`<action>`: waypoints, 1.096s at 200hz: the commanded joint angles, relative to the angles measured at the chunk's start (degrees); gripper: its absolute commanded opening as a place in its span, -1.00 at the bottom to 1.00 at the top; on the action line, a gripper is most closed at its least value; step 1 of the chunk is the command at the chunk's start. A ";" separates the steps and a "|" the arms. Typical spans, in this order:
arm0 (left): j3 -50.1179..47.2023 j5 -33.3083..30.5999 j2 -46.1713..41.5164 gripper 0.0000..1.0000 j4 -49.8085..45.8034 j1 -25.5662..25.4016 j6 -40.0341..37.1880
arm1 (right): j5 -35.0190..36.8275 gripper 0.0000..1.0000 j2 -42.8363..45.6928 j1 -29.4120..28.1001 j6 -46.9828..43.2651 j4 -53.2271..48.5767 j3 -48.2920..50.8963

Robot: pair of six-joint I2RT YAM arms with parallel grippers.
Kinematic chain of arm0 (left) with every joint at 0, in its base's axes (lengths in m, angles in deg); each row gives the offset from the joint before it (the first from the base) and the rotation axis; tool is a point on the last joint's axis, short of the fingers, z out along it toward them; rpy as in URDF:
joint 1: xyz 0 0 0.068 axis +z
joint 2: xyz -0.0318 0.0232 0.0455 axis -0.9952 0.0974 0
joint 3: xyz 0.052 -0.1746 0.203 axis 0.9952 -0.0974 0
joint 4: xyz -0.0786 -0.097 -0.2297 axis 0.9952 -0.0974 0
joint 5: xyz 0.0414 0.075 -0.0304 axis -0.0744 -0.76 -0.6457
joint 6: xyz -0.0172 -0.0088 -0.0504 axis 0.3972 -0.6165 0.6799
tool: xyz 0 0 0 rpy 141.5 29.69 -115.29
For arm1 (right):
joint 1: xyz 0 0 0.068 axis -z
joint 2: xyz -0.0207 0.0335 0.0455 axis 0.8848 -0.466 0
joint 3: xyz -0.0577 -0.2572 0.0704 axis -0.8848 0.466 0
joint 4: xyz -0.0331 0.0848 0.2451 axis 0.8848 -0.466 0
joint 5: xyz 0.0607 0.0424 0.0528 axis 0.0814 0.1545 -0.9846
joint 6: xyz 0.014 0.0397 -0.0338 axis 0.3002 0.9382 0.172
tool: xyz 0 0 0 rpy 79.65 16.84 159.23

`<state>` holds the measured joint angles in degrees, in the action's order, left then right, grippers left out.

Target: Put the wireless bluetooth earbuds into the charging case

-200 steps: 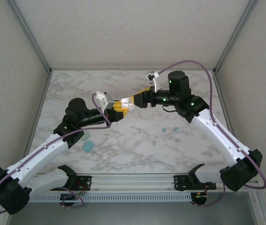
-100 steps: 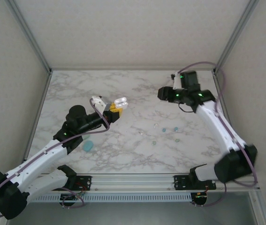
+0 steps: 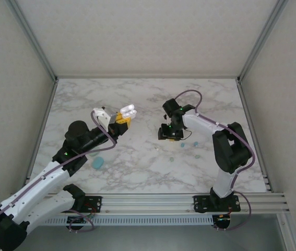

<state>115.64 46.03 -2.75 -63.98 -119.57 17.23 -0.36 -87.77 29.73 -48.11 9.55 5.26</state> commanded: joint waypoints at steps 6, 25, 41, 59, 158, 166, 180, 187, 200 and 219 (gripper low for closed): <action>1.17 -1.19 -1.47 -0.72 -1.18 -0.39 -1.33 | 9.99 -0.01 -1.10 0.47 2.38 -3.70 -1.53; 1.29 -1.26 -1.97 -0.72 -1.97 -0.35 -1.44 | 14.23 0.00 -1.54 1.24 3.17 -5.08 -1.59; 0.84 -1.43 -2.39 -0.72 -1.82 -0.35 -1.19 | 14.66 0.02 -1.87 1.29 3.91 -4.42 -1.32; 0.78 -1.47 -2.53 -0.71 -2.09 -0.35 -1.19 | 14.65 -0.02 -3.18 1.29 4.16 -3.99 -1.48; 1.18 -1.84 -2.44 -0.69 -3.58 -0.35 -1.10 | 18.50 -0.33 -7.86 1.01 2.52 -4.76 -4.47; 1.28 -2.01 -2.39 -0.69 -3.75 -0.35 -1.04 | 18.43 -0.34 -7.82 0.89 2.41 -5.01 -4.44; 1.27 -2.07 -2.44 -0.69 -3.85 -0.35 -1.03 | 18.50 -0.36 -7.62 0.92 2.14 -5.28 -4.23; 1.27 -2.16 -2.35 -0.69 -3.85 -0.36 -1.00 | 18.43 -0.35 -7.59 0.94 2.06 -5.54 -4.22; 1.50 -2.28 -2.17 -0.69 -3.92 -0.35 -1.10 | 18.31 -0.30 -7.42 0.76 2.29 -5.65 -4.13; 1.80 -2.21 -1.74 -0.69 -4.02 -0.35 -1.19 | 17.81 -0.29 -7.49 0.30 2.82 -5.42 -4.12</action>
<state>115.66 44.50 -4.41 -68.17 -119.57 16.77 16.34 -94.59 30.82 -45.45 5.88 1.96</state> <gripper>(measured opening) 0.210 0.351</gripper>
